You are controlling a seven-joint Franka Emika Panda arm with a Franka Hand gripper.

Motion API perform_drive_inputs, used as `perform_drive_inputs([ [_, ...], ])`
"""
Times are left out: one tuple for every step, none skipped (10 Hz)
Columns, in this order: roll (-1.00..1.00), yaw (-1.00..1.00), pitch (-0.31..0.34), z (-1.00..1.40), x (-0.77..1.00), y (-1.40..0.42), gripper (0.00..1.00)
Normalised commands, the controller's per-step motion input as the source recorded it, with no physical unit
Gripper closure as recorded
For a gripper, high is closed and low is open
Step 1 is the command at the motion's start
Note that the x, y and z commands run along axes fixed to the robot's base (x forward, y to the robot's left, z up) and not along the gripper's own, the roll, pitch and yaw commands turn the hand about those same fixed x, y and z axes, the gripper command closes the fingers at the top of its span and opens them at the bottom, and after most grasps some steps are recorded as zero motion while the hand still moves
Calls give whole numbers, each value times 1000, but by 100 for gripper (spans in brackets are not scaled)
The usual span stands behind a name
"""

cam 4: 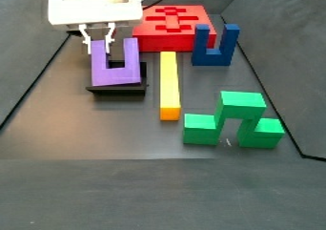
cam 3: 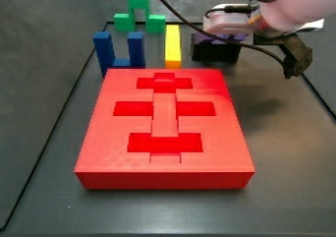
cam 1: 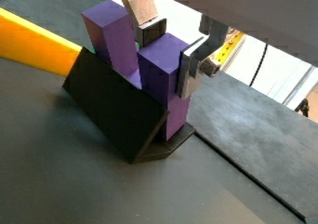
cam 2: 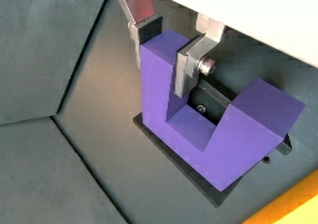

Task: Pick up the purple object. Move up. Place the purple object on the fixture. Regrasp the purple object. Move to above the board. Insert the purple object.
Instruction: Regrasp the purple object.

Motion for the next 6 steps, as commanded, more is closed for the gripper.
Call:
perform_drive_inputs([
  [0,0,0,0,0,0,100],
  [0,0,0,0,0,0,100],
  [0,0,0,0,0,0,100],
  [0,0,0,0,0,0,100],
  [0,0,0,0,0,0,100],
  [0,0,0,0,0,0,100],
])
